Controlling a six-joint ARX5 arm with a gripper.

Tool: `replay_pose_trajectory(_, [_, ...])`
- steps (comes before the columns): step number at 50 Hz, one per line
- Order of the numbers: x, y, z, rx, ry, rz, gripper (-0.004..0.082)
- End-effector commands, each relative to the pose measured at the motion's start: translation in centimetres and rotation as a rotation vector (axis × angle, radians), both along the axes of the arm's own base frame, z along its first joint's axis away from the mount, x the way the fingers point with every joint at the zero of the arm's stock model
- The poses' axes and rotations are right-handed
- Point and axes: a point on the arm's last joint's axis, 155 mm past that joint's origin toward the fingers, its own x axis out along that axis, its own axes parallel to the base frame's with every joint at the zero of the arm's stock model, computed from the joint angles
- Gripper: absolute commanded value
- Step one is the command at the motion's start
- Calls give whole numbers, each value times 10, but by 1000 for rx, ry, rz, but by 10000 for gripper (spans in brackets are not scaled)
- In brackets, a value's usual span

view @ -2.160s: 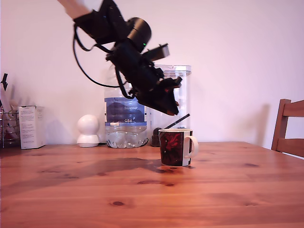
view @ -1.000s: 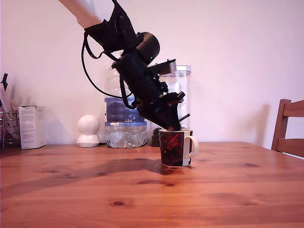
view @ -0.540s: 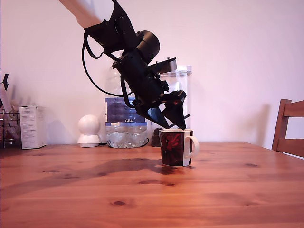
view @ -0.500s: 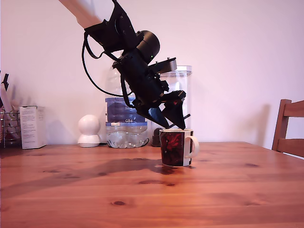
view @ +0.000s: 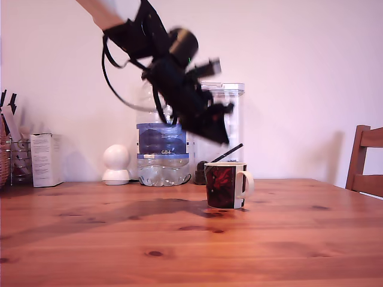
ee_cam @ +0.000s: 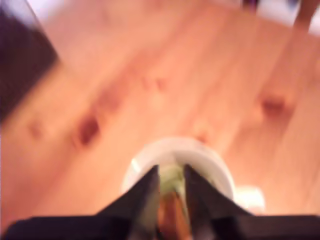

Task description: Pick up the coffee capsules from the table one by one and drop them inside the nearest coffee cup

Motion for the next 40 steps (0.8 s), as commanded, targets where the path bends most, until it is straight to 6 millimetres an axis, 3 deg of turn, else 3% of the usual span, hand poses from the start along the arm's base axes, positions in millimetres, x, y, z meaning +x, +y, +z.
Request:
replay_pose_trajectory(1, [-5, 7, 38, -53, -67, 3, -24])
replay_pose_trajectory(17, [-30, 47, 87, -189, -171, 49, -24])
replay_pose_trajectory(34, [-50, 111, 104, -290, -196, 171, -24])
replay_pose_trajectory(40, [-55, 133, 99, -304, -204, 219, -24])
